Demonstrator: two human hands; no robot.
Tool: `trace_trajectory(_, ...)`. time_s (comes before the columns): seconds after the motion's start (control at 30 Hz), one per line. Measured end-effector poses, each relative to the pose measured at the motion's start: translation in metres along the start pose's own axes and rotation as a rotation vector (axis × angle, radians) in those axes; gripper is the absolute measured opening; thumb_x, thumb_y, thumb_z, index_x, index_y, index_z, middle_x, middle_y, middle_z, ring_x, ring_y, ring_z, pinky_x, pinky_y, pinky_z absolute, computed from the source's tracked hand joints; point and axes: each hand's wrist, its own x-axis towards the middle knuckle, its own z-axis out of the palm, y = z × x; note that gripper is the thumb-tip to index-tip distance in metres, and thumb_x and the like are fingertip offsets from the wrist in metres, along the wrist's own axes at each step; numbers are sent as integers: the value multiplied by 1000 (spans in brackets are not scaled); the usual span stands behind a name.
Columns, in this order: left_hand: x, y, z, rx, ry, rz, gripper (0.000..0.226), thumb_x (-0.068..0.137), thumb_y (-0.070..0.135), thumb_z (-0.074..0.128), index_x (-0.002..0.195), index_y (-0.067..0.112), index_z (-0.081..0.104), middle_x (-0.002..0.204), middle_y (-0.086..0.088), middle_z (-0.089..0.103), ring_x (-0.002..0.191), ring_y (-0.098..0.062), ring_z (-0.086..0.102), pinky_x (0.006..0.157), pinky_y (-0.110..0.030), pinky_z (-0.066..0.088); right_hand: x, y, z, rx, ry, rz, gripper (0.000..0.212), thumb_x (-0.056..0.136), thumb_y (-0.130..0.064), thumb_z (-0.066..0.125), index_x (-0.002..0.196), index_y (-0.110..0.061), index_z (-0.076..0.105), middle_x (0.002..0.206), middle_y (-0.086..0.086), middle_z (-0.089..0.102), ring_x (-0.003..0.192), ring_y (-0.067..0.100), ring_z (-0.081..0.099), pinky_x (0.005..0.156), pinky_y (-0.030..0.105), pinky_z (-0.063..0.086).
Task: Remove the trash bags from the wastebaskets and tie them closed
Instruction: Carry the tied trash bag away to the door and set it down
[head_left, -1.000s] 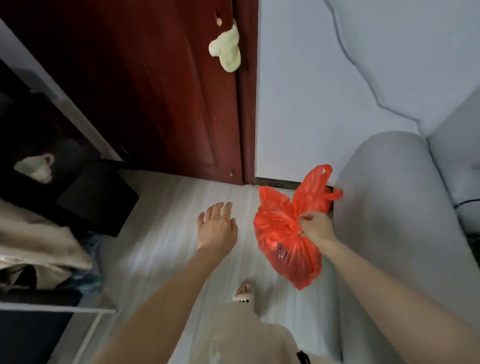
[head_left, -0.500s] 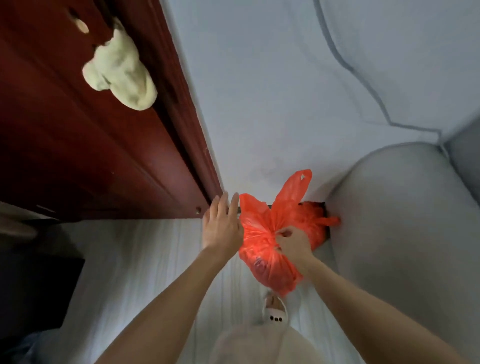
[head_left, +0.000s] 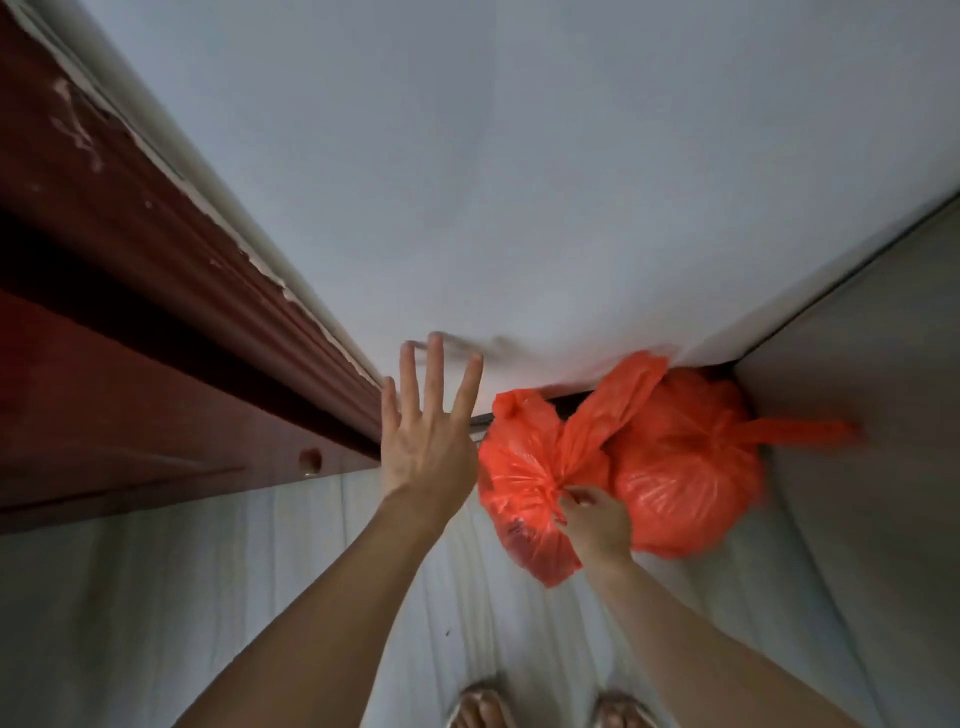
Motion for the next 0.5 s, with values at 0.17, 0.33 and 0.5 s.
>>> trace_trajectory(0.17,19,-2,44,-4,242,-46,104,78,13,51,138,35,-32,140,-8,-50,131,-35,-41,114,-52,0,40,25,15,31,15,-3,15,81,-8,58,87,-14,70,84,9,65,89,29,62,87,37,54)
trace_trajectory(0.33,13,5,27,-4,93,-51,92,86,17,37,128,35,-43,129,-8,-59,131,-36,-39,115,-51,-4,29,15,3,-68,-106,36,24,83,-6,54,105,-11,64,84,-1,56,85,16,49,87,31,48)
trace_trajectory(0.5,-17,11,-46,-17,-111,22,82,89,19,38,143,31,-21,153,-11,-27,142,-35,-21,118,-50,0,-42,-17,-40,-48,-123,36,31,83,-4,52,113,-7,61,91,4,52,86,18,48,75,25,42)
